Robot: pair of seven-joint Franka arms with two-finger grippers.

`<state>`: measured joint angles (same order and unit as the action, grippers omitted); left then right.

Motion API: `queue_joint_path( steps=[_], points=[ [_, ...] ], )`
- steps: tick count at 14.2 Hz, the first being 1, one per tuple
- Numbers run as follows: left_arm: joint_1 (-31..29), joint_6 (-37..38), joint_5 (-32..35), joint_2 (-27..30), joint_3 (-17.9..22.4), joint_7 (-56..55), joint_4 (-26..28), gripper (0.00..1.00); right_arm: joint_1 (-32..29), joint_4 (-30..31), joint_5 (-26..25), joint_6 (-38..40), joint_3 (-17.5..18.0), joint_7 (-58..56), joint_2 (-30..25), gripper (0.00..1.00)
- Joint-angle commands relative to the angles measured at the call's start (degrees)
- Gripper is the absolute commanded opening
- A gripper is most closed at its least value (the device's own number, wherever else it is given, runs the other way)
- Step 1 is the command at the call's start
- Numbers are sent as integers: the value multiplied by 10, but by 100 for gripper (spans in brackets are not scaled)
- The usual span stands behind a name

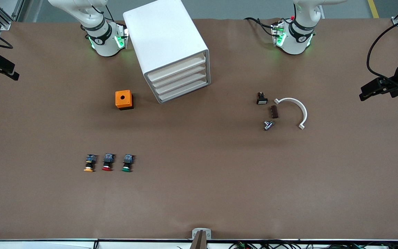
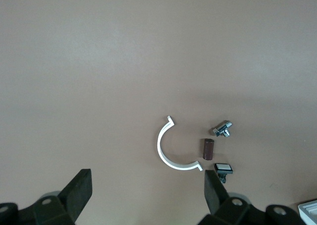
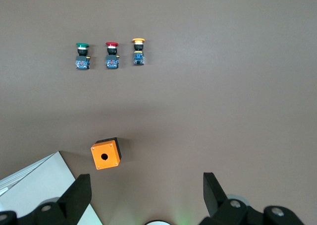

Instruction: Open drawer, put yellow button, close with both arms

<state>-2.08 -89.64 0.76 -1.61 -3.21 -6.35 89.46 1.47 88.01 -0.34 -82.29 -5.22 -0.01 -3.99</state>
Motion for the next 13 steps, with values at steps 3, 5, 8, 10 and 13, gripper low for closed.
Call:
queue_joint_path(
  steps=[3, 5, 8, 10, 13],
  points=[
    [1, 10, 5, -1, -1, 10, -8, 100, -3, 10, -1, -8, -1, -1, -12, 100],
    [0, 10, 6, -1, -1, 7, -9, 100, -3, 10, 2, -14, -1, 22, -13, 100],
    [-10, 10, 8, -13, 0, 1, -8, 100, -4, 10, 2, -23, -1, 23, -13, 100],
    [-9, 10, 5, -29, 2, -1, -8, 100, -4, 10, 2, -26, -1, 23, -13, 100],
    [2, 10, 5, -60, -2, 0, -5, 100, -3, 10, 2, -26, -1, 23, -13, 100]
  ],
)
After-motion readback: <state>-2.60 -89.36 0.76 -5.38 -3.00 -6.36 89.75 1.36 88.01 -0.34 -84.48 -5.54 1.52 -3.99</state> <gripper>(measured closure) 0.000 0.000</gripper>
